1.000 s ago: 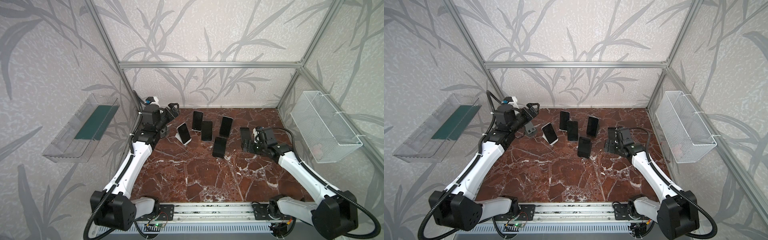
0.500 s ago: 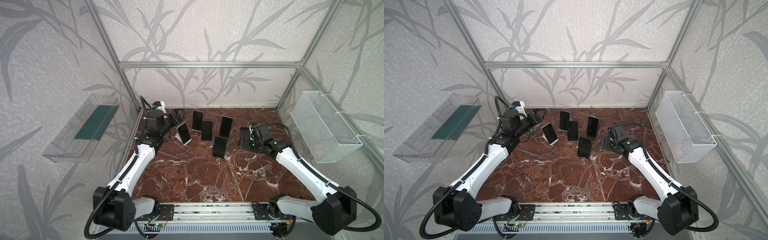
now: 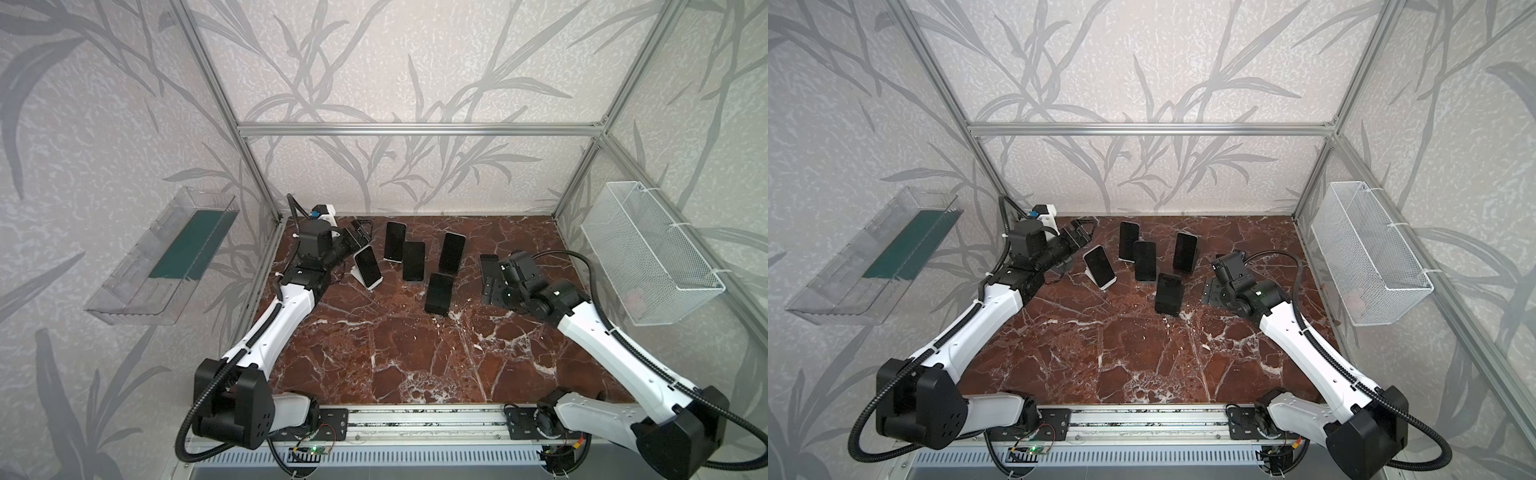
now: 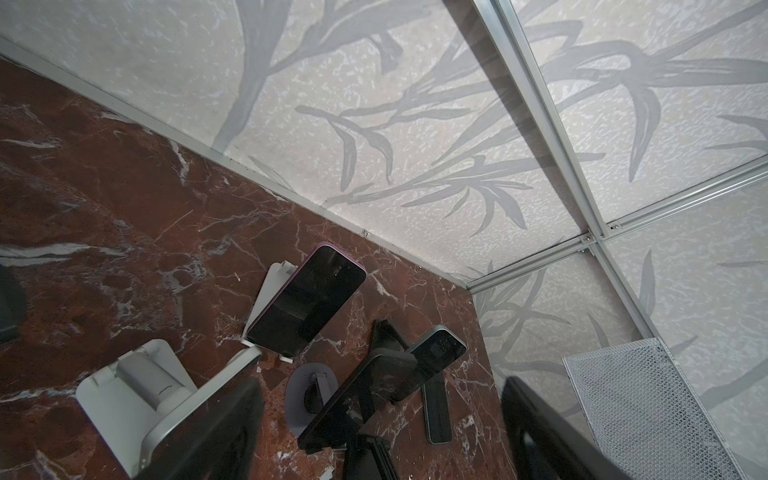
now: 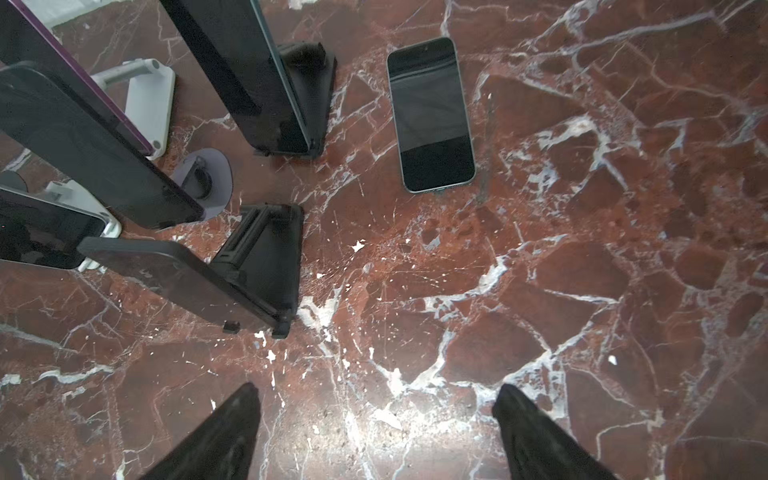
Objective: Remove the phone from the phone stand
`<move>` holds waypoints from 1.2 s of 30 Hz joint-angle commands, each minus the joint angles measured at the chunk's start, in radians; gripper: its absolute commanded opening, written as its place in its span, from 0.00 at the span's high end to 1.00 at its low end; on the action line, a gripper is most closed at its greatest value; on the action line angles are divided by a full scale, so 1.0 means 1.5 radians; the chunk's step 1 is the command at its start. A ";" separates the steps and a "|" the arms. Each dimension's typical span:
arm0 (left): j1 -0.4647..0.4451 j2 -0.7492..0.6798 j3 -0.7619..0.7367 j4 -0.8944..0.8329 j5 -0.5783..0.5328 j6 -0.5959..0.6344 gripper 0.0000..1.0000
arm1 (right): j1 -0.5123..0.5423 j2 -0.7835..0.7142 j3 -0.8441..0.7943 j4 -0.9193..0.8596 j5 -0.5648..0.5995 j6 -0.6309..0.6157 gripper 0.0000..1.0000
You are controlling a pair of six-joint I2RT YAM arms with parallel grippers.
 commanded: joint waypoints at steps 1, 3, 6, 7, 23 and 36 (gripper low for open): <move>-0.002 0.003 -0.016 0.019 -0.008 -0.022 0.11 | 0.057 0.057 0.025 0.020 0.029 0.029 0.12; -0.002 0.002 -0.016 0.028 0.007 -0.037 0.11 | 0.093 0.089 0.056 -0.004 0.075 0.025 0.12; -0.002 -0.006 -0.022 0.046 0.021 -0.057 0.12 | 0.129 0.110 0.080 -0.021 0.111 0.034 0.12; -0.002 -0.008 -0.024 0.048 0.020 -0.061 0.12 | 0.141 0.107 0.080 -0.018 0.122 0.037 0.12; 0.006 -0.019 -0.025 -0.001 -0.008 -0.091 0.13 | 0.232 0.007 -0.007 0.075 0.268 0.071 0.12; 0.044 0.000 -0.026 0.014 0.022 -0.122 0.16 | 0.311 0.250 0.182 0.077 0.429 0.220 0.01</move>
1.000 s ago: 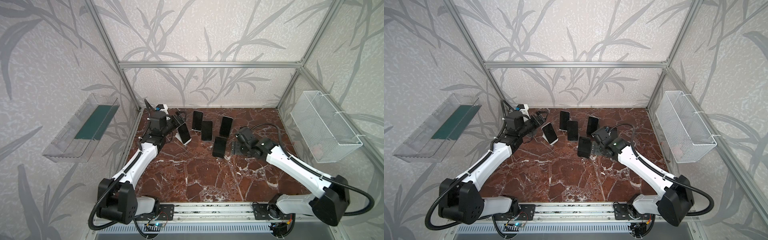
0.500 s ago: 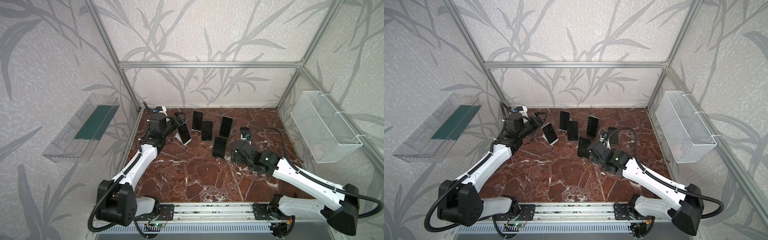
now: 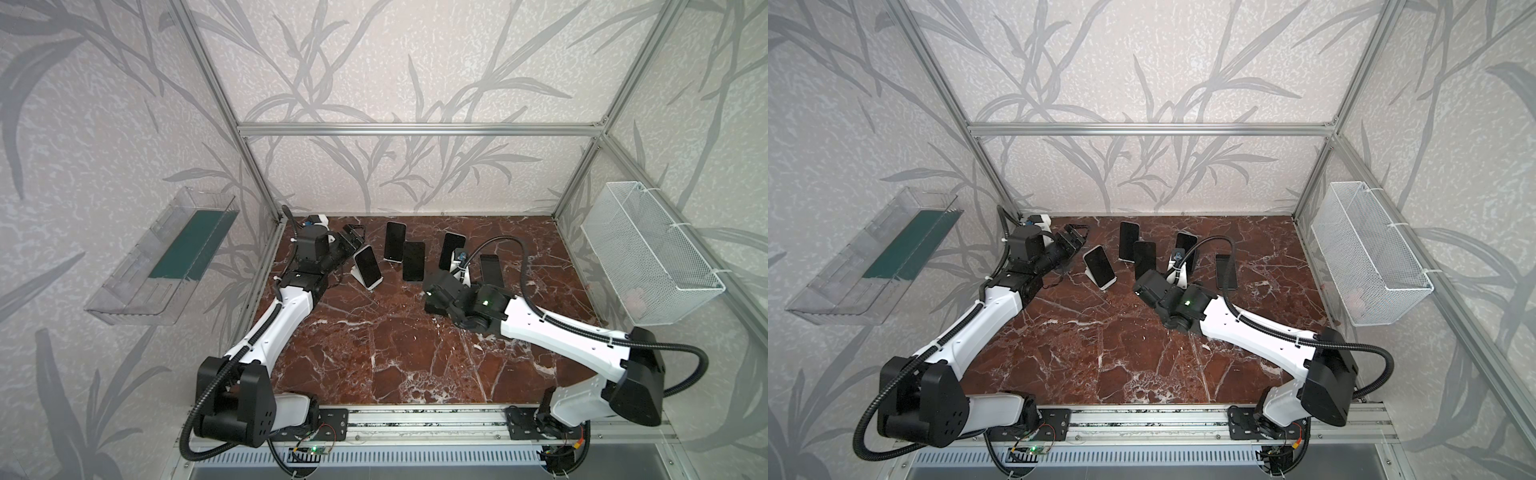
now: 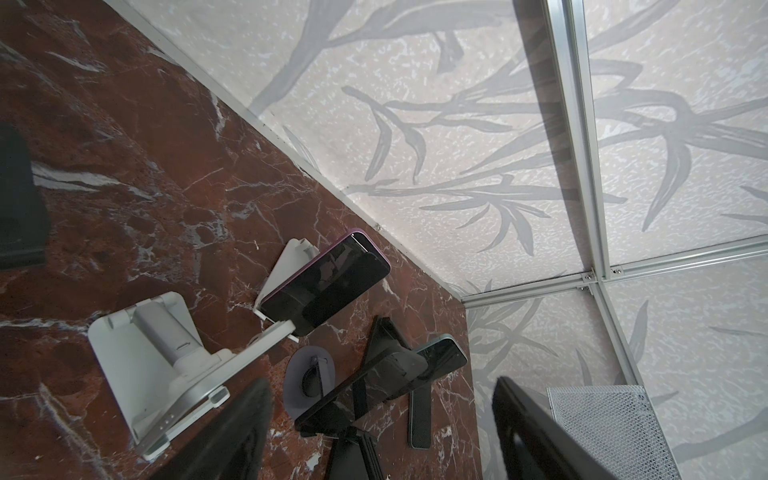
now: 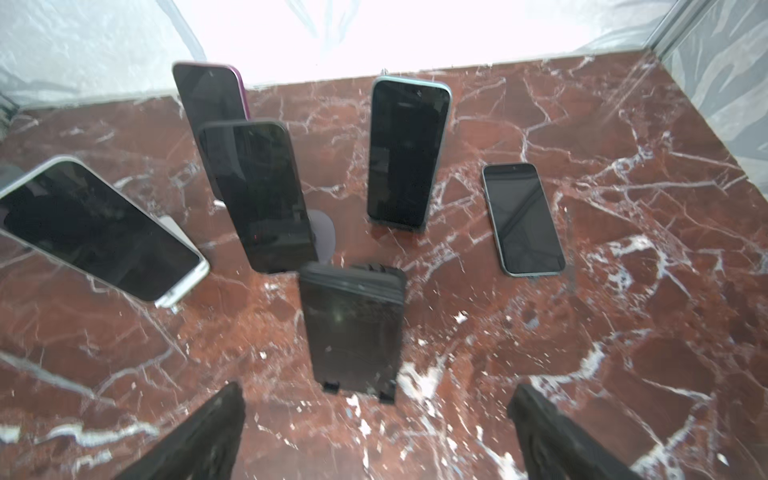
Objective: Remove the phone from the phone stand
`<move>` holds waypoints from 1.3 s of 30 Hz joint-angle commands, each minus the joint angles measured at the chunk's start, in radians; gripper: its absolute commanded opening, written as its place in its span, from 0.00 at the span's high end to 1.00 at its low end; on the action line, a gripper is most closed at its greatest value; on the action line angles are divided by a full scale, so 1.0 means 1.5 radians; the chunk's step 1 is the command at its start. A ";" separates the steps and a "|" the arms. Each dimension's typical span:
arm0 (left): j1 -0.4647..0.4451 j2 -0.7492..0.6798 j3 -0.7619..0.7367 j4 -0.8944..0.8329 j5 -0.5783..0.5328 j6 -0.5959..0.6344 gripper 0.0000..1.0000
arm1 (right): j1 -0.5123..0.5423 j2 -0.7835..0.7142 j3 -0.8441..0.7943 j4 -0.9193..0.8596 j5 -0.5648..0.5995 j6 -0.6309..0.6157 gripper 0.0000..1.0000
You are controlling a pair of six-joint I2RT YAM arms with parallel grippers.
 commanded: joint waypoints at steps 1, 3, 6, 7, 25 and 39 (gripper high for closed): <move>0.012 -0.004 0.003 0.014 0.016 -0.018 0.16 | 0.003 0.046 0.053 -0.031 0.078 0.088 0.01; 0.016 -0.007 0.003 0.020 0.019 -0.022 0.17 | 0.004 0.075 0.081 -0.035 0.079 0.084 0.01; 0.016 -0.013 0.003 0.021 0.024 -0.024 0.17 | -0.003 0.109 0.121 -0.070 0.082 0.095 0.01; 0.016 -0.014 0.002 0.021 0.024 -0.024 0.17 | -0.007 0.116 0.130 -0.079 0.076 0.096 0.01; 0.021 0.011 0.005 0.059 0.087 -0.065 0.19 | -0.034 0.103 0.026 0.099 0.016 0.011 0.01; 0.017 0.009 -0.001 0.078 0.092 -0.073 0.20 | -0.052 0.165 0.056 0.069 0.029 0.037 0.01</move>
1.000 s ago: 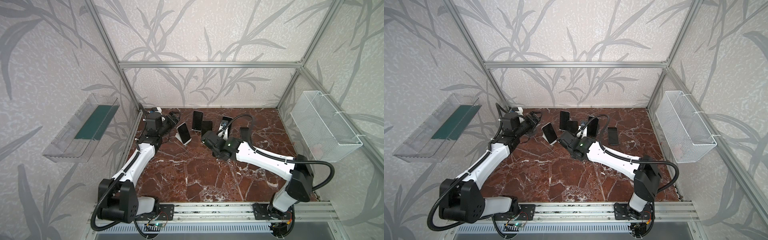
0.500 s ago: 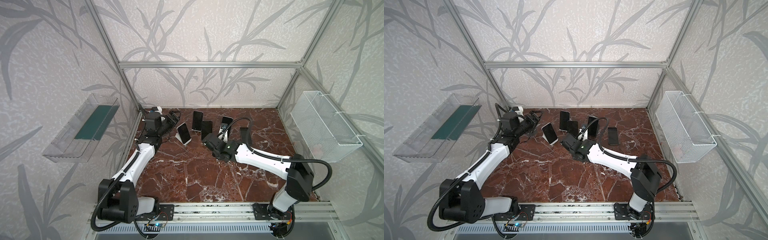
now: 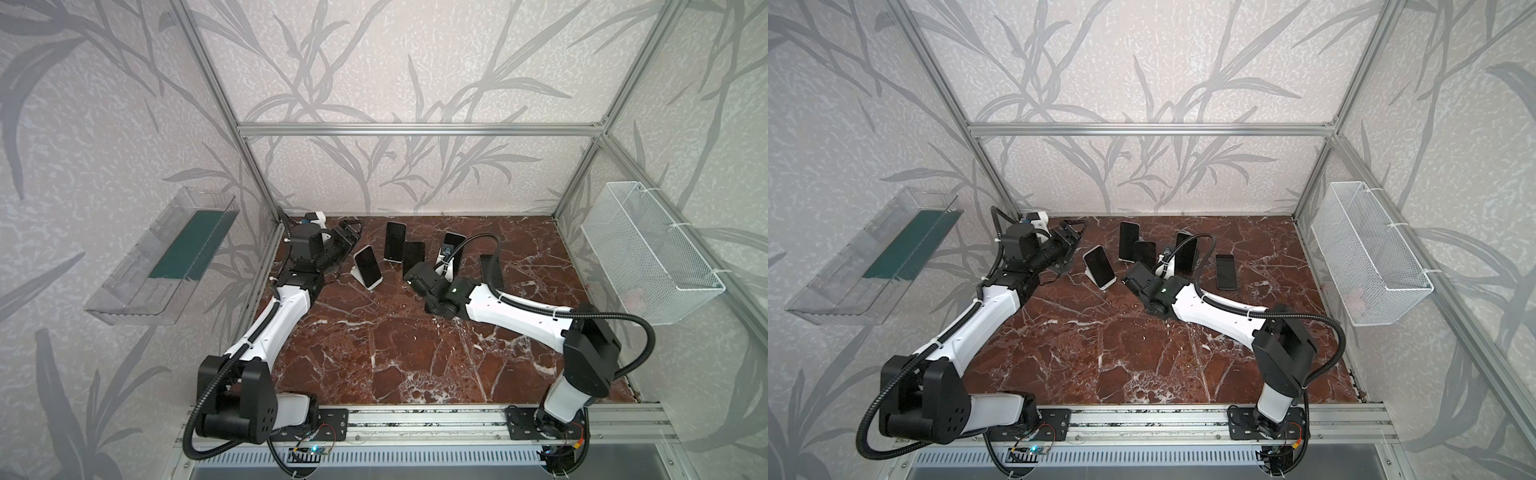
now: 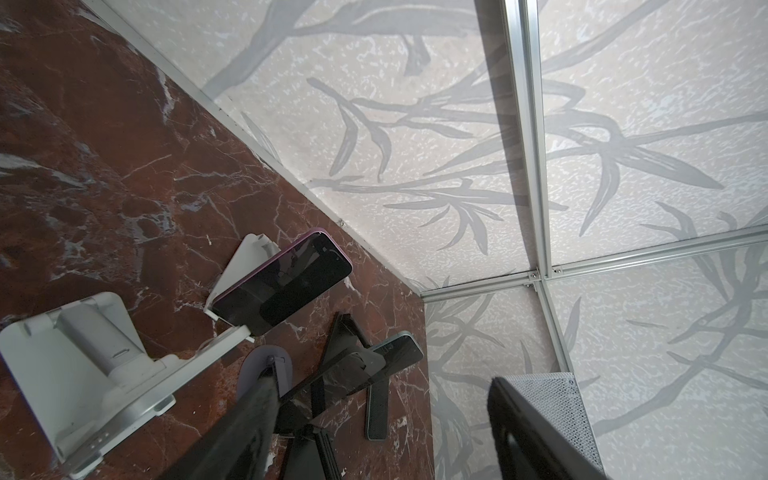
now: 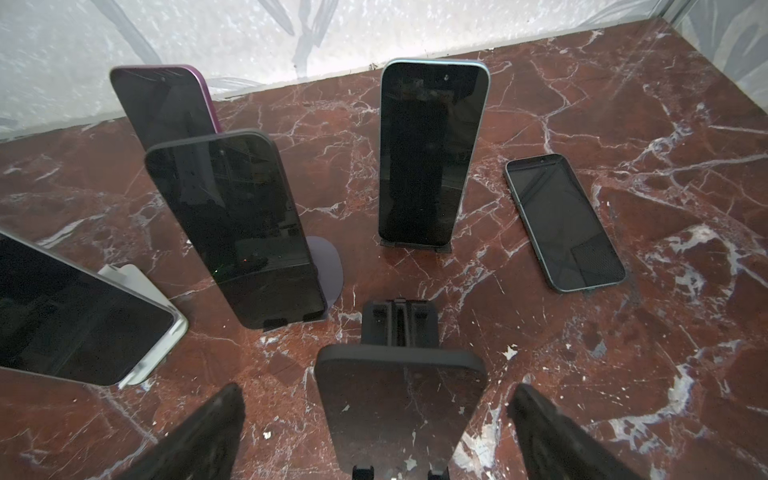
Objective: Remove the phone from the phone stand
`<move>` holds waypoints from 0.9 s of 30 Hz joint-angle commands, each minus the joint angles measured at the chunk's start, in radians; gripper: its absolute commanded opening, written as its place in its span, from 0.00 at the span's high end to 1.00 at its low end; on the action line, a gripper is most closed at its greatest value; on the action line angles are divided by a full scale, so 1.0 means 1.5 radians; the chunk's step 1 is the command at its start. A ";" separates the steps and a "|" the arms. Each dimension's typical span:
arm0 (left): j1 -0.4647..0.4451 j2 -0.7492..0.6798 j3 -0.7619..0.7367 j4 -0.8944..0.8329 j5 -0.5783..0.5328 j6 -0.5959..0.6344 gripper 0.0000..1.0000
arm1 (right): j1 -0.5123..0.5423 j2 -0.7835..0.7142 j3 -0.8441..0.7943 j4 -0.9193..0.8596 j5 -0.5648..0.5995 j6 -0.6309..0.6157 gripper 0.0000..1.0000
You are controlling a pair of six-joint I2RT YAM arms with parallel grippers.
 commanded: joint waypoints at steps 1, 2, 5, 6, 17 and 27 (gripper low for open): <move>-0.003 0.002 -0.001 0.024 0.012 -0.011 0.20 | -0.009 0.018 0.019 -0.021 0.020 0.018 0.01; -0.003 0.002 -0.001 0.024 0.012 -0.012 0.19 | -0.010 0.021 0.020 -0.020 0.020 0.021 0.01; -0.004 0.001 -0.001 0.024 0.012 -0.012 0.20 | -0.016 0.025 0.007 0.009 0.019 0.012 0.01; -0.005 0.001 -0.001 0.024 0.011 -0.011 0.19 | -0.017 0.026 0.001 0.025 0.019 0.000 0.01; -0.004 0.002 -0.001 0.025 0.012 -0.009 0.19 | -0.028 0.050 -0.007 0.030 0.038 0.011 0.04; -0.002 0.001 -0.004 0.035 0.016 -0.017 0.19 | -0.033 0.057 -0.020 0.044 0.046 0.023 0.13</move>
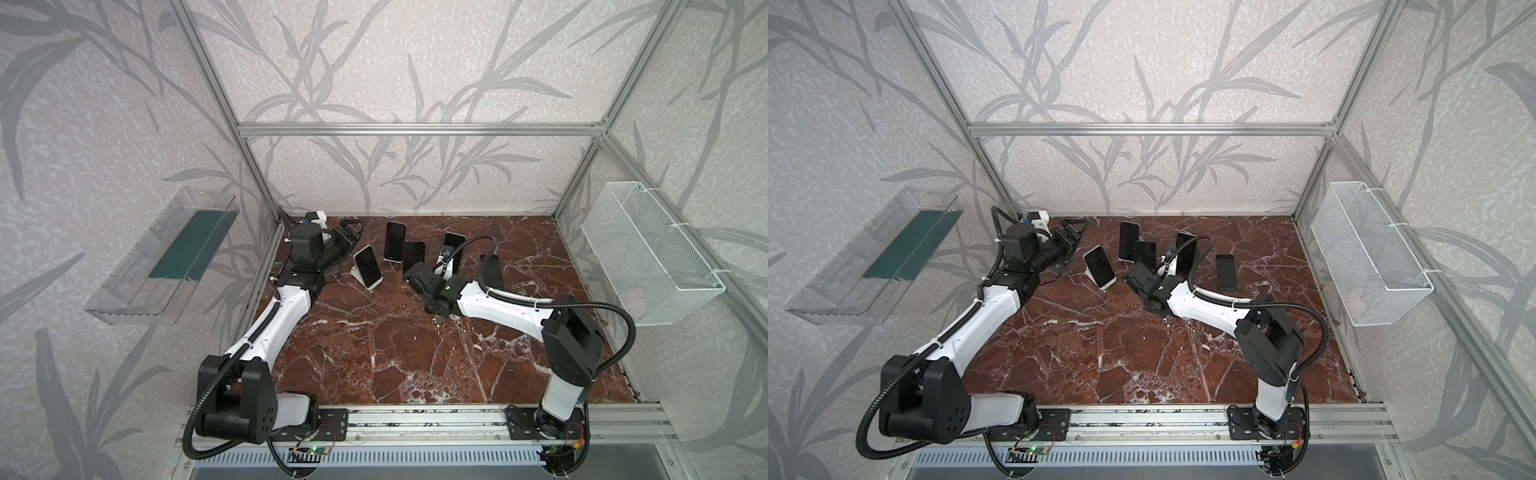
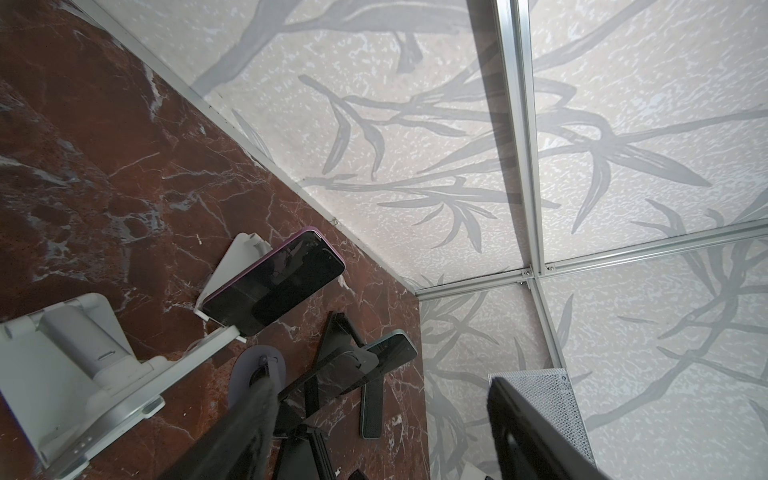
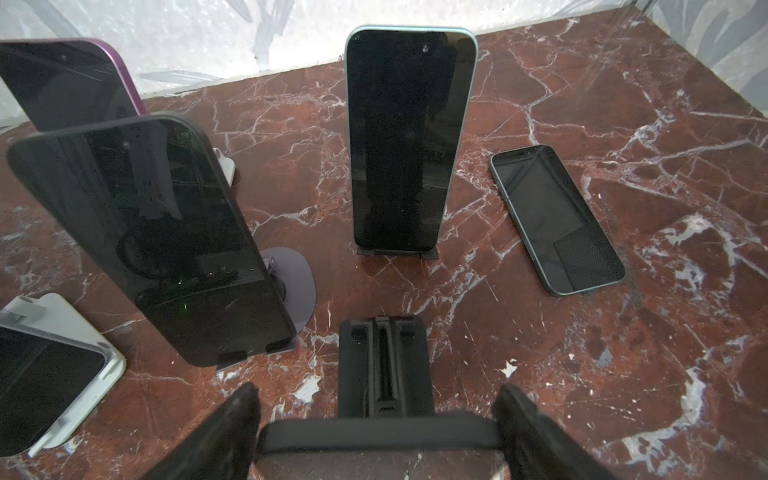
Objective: Remove the phone from the phone stand
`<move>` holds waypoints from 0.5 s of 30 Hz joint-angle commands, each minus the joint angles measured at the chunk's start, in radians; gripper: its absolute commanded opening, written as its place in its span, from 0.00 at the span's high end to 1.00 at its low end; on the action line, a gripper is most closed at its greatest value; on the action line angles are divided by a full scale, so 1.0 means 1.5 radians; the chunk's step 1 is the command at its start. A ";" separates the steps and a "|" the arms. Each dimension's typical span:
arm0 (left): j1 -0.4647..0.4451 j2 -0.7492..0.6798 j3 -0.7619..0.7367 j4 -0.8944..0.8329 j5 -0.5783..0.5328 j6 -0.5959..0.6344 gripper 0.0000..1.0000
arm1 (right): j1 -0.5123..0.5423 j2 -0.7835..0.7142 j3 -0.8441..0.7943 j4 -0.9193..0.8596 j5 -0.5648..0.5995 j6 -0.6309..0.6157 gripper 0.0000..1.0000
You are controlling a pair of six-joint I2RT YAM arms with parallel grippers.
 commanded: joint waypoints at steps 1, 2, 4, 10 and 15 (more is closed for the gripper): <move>0.003 -0.001 -0.005 0.027 0.010 -0.010 0.20 | -0.006 0.010 -0.010 0.005 0.023 0.011 0.14; 0.004 -0.002 -0.005 0.027 0.009 -0.010 0.20 | -0.006 0.013 -0.009 0.005 0.023 0.010 0.14; 0.006 -0.002 -0.006 0.029 0.008 -0.011 0.20 | -0.007 0.017 -0.010 0.008 0.021 0.011 0.14; 0.009 0.000 -0.008 0.034 0.012 -0.017 0.20 | -0.007 0.023 -0.012 0.010 0.020 0.016 0.15; 0.010 -0.002 -0.008 0.036 0.012 -0.016 0.20 | -0.007 0.017 -0.023 0.014 0.026 0.019 0.18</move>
